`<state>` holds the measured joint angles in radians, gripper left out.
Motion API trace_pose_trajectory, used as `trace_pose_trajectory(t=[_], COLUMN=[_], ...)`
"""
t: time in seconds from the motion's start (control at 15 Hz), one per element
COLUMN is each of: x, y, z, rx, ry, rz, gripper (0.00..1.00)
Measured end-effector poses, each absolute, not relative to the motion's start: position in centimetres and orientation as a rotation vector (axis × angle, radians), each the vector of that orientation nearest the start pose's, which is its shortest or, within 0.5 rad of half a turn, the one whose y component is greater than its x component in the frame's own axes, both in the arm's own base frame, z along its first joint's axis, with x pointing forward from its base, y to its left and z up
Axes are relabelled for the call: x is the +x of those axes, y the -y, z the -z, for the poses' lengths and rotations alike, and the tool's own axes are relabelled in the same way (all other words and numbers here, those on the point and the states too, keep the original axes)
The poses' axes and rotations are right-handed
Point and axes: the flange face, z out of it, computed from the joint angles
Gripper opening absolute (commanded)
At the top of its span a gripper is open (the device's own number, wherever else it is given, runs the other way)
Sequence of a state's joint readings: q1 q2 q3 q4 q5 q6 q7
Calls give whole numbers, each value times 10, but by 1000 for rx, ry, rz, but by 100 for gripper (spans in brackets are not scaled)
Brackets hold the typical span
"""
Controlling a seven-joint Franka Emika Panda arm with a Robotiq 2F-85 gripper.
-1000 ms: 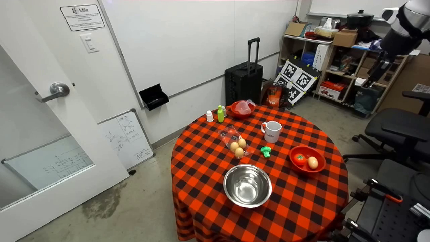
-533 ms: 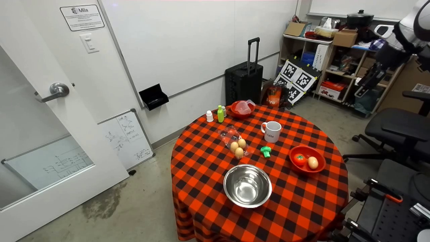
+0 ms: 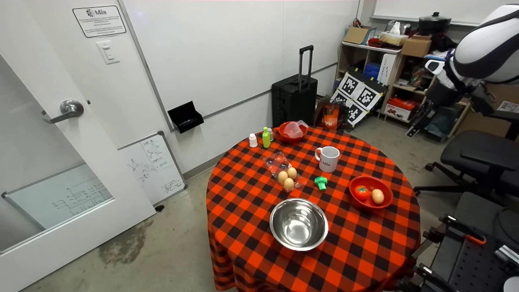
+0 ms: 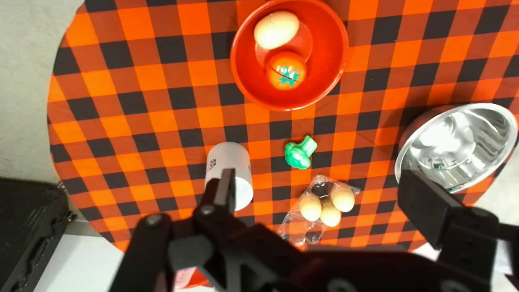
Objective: Remove the artificial tomato from the red bowl
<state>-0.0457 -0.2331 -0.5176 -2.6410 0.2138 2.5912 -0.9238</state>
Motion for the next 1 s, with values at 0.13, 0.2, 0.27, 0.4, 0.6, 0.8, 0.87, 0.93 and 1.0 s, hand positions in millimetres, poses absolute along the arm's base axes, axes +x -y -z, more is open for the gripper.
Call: trace_pose_trajectory(t=[0.13,0.2,0.27,0.4,0.6,0.8,0.87,0.93,1.0], x=[375,379,383,389,398,409,414,418,423], y=[216,210,204,193,183,181,181,180,180], z=[-306,-295,-284,-261,-229,-198,-187,-177,-166], rx=[-3017,-3019,-3021,-3019,-3012,-3007,-3004,-3001,-3000], ry=[284,280,277,273,253,247,252,260,267], rz=[379,361,340,287,204,134,113,93,71], gripper=[100,100,100,100,100,100,100,100,100])
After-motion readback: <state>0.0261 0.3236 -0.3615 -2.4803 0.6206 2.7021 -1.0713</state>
